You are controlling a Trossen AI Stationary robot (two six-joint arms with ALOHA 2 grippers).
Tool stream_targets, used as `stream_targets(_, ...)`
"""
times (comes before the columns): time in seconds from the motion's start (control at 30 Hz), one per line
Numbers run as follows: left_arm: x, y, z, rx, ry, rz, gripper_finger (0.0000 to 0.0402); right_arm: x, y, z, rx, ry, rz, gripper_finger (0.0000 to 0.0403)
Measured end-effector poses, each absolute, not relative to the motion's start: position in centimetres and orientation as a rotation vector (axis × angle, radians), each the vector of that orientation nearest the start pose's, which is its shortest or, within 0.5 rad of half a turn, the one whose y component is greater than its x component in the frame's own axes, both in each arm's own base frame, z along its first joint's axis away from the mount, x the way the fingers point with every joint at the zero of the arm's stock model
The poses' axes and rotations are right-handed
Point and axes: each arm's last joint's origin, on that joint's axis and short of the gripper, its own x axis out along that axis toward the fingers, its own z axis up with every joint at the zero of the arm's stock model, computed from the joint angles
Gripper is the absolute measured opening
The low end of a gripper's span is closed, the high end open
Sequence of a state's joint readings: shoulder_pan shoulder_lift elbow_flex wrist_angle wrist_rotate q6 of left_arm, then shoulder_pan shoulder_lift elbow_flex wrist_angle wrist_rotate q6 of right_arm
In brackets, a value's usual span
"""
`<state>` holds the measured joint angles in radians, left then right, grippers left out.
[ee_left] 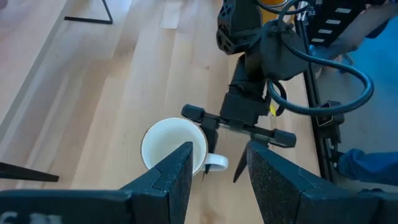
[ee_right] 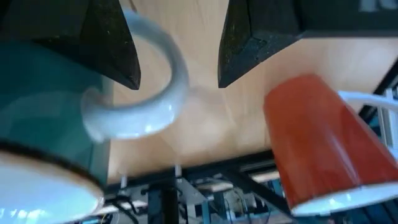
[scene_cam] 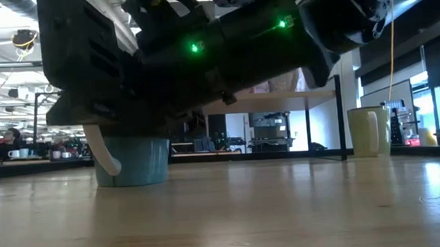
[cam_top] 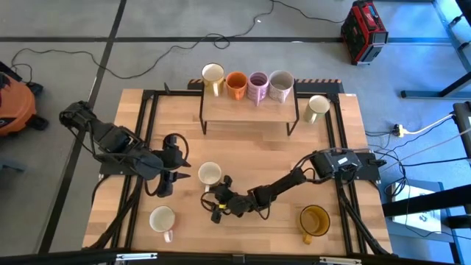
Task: Place coffee mugs
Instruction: Put the white and green mug on the shelf
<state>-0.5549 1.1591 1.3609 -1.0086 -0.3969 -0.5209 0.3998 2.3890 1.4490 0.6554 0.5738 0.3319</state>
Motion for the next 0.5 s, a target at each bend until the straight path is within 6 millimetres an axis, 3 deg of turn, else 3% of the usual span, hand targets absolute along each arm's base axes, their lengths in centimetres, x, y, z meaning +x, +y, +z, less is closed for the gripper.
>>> stream_targets(0.37, 18.29, -10.02, 38.56, -0.132, 0.722, 0.039, 0.0147, 46.34, 17.34, 9.69, 0.150, 0.214, -0.226, 0.0201)
stream_targets(0.5, 18.30, -10.01, 38.57, -0.131, 0.719, 0.042, 0.0147, 46.37, 17.26, 9.69, 0.129, 0.216, -0.225, 0.0180)
